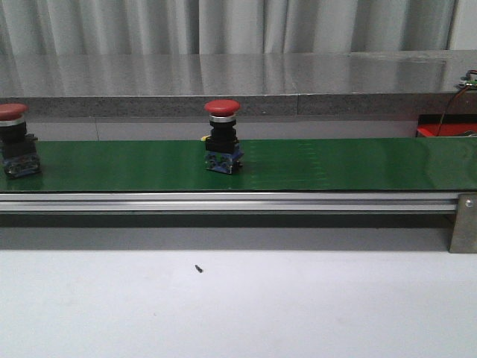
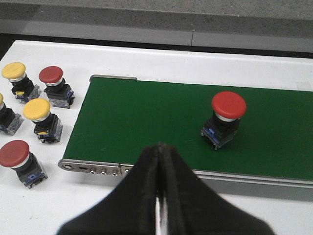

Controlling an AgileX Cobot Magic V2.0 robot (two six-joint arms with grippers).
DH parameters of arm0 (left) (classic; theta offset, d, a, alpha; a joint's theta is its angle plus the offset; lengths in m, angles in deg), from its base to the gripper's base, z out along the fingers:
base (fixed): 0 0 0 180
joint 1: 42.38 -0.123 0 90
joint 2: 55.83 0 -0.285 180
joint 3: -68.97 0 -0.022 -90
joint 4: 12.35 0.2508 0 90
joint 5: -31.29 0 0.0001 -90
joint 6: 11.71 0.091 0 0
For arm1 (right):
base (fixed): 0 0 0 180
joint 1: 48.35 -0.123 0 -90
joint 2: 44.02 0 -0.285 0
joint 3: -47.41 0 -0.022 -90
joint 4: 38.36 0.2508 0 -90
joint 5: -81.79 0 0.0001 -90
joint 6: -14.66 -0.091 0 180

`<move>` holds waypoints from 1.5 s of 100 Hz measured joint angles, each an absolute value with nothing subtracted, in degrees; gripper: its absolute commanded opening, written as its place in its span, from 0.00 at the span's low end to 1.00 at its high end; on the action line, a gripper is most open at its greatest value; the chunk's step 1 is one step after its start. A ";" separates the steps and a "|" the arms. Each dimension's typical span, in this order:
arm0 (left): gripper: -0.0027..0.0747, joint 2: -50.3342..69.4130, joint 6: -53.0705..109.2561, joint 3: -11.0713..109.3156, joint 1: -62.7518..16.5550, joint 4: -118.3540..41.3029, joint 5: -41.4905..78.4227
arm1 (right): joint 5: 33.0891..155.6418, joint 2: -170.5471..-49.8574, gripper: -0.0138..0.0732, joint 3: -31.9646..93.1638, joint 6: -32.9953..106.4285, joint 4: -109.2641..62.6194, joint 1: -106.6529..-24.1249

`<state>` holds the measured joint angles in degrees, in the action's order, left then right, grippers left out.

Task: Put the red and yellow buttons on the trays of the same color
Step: 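Lower the right gripper toward the first red button on the belt, then close the right gripper on the red button and lift it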

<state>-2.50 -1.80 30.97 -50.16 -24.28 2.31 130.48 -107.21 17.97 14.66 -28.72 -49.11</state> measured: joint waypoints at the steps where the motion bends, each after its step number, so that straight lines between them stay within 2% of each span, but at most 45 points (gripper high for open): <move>1: 0.01 -2.50 -1.80 30.97 -50.16 -24.28 2.31 | 130.38 -107.31 0.90 18.18 14.66 -28.41 -49.11; 23: 0.01 -2.50 -1.80 30.97 -50.16 -24.32 2.31 | 130.36 -114.51 0.90 24.41 22.43 -21.24 -50.66; 56: 0.01 -2.50 -1.80 30.97 -50.16 -24.54 2.31 | 130.28 -132.63 0.90 38.76 24.25 -21.73 -62.87; 77: 0.01 -2.50 -1.80 30.97 -50.16 -24.58 2.31 | 130.28 -142.76 0.90 47.35 24.39 -23.56 -67.53; 106: 0.01 -2.50 -1.80 30.97 -50.16 -24.71 2.31 | 130.52 -152.48 0.90 56.92 24.51 -25.10 -70.82; 131: 0.01 -2.50 -1.80 30.97 -50.16 -24.71 2.31 | 130.85 -158.25 0.90 59.86 24.51 -25.64 -70.93; 136: 0.01 -2.50 -1.80 30.97 -50.16 -24.71 2.31 | 131.10 -158.96 0.87 59.86 24.51 -25.64 -70.93; 141: 0.01 -2.50 -1.80 30.97 -50.16 -24.71 2.31 | 131.66 -159.64 0.79 59.86 24.51 -25.68 -70.93; 150: 0.01 -2.50 -1.80 30.97 -50.16 -24.71 2.31 | 132.94 -160.09 0.59 59.86 24.28 -25.68 -70.93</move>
<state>-2.50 -1.80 30.97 -50.16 -24.71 2.31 132.94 -160.09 59.86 24.28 -25.68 -70.93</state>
